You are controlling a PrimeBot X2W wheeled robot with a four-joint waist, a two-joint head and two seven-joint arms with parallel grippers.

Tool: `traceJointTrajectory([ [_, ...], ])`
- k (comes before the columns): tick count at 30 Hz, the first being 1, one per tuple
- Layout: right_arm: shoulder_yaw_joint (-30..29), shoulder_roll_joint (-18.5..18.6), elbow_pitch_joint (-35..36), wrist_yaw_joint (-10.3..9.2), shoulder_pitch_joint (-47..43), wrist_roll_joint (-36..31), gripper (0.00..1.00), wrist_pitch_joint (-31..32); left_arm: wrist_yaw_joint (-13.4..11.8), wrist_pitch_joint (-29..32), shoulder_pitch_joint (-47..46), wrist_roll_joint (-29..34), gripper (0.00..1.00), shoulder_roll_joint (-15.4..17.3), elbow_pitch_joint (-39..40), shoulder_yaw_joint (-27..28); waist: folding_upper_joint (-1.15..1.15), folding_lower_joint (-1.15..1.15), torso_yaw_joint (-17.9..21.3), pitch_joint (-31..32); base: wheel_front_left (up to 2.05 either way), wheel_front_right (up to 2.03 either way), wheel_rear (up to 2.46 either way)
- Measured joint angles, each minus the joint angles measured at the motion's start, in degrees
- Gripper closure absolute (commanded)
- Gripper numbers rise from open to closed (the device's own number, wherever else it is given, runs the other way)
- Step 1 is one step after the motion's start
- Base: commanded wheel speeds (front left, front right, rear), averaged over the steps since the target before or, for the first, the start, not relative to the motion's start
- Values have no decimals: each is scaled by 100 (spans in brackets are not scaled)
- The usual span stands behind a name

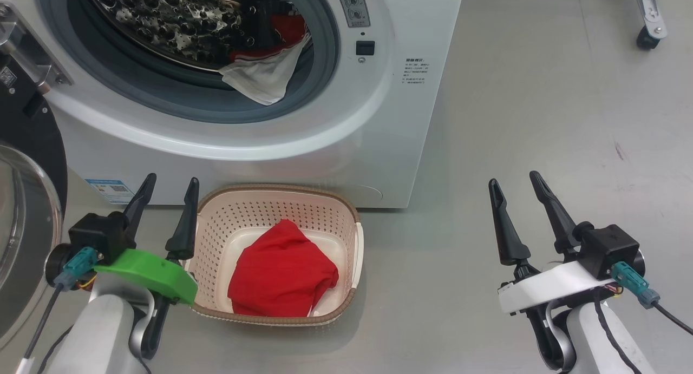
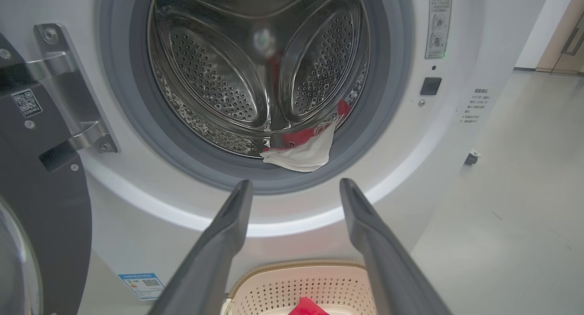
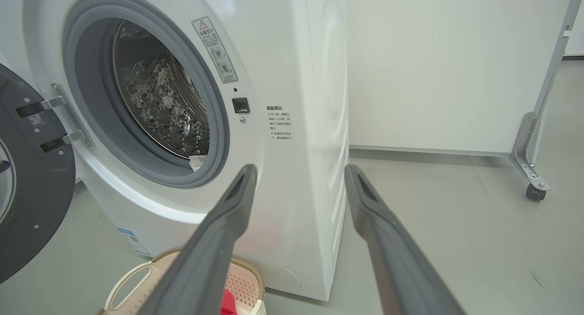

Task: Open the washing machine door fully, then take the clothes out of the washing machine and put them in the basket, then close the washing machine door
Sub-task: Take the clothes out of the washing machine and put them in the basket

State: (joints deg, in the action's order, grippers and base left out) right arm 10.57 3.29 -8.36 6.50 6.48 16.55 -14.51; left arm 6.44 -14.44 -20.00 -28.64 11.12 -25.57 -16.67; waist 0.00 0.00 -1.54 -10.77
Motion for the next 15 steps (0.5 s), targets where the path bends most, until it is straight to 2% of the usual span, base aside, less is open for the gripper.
traceJointTrajectory([
  [15,60,-8,70,45,-2,0,0,0,-71,0,620,230,0,-19,790,252,0,0,64,-88,0,0,0],
])
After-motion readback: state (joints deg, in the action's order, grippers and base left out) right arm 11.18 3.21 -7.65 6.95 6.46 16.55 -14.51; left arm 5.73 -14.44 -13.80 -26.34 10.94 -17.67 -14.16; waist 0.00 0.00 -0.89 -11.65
